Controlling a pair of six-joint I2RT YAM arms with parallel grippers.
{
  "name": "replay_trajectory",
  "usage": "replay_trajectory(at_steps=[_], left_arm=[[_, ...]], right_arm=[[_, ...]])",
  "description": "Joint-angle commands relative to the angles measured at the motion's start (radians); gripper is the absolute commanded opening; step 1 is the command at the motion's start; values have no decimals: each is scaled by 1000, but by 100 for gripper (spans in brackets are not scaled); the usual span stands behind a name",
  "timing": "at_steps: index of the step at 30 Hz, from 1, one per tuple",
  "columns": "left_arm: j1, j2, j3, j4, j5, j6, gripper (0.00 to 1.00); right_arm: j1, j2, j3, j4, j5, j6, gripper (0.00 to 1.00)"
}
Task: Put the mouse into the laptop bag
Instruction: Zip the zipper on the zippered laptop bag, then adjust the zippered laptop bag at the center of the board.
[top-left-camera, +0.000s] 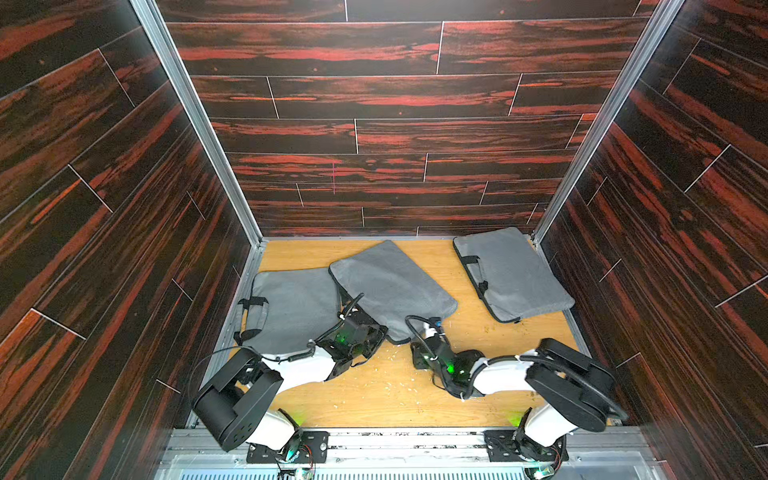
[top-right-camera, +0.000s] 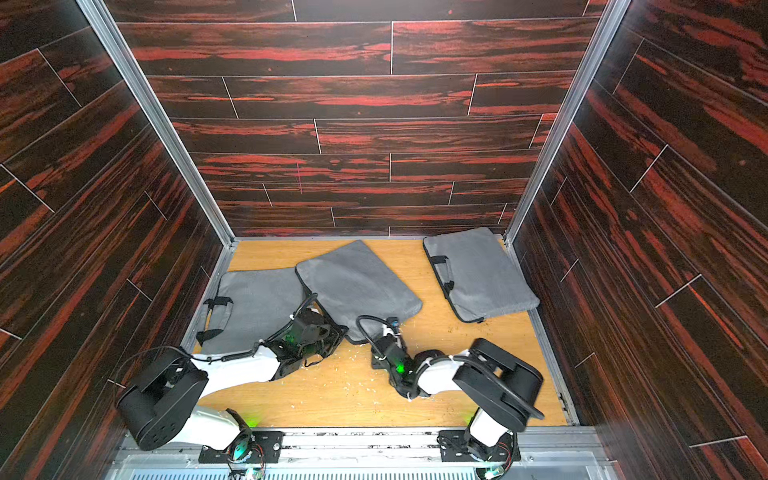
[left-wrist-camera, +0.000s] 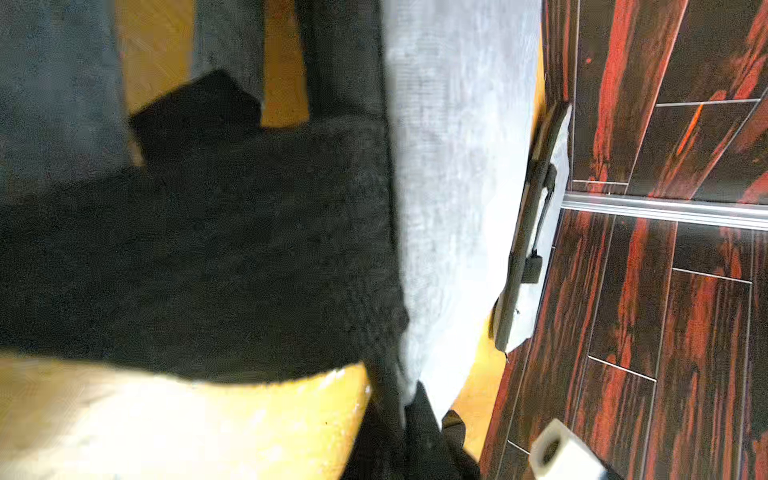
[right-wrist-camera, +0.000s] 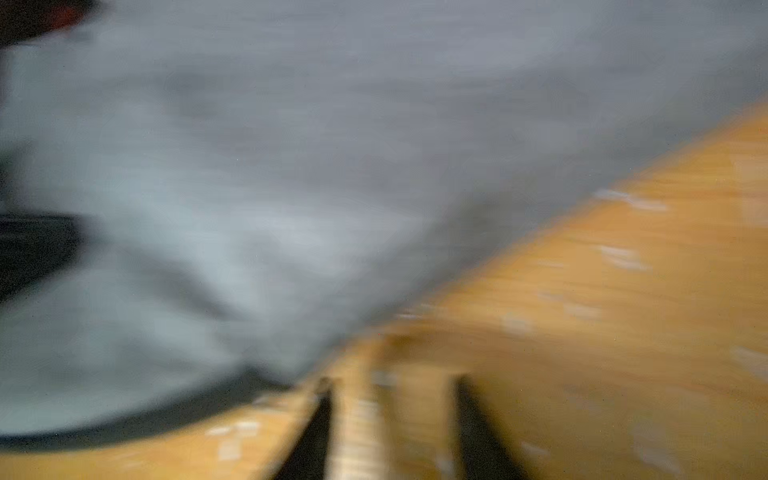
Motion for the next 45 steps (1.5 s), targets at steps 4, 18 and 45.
replay_trajectory(at_steps=[4,18,45], left_arm=[[16,-88,41,-104,-82,36,74],[72,-150,67,-272,-227,112,84],[157,244,415,-366,-29,365,77]], right_arm=[[-66,-144,-12,-119,34,-5,92],[-492,-59,193,-76,-270,-221,98],[-390,87,106,127,-561,-119,94]])
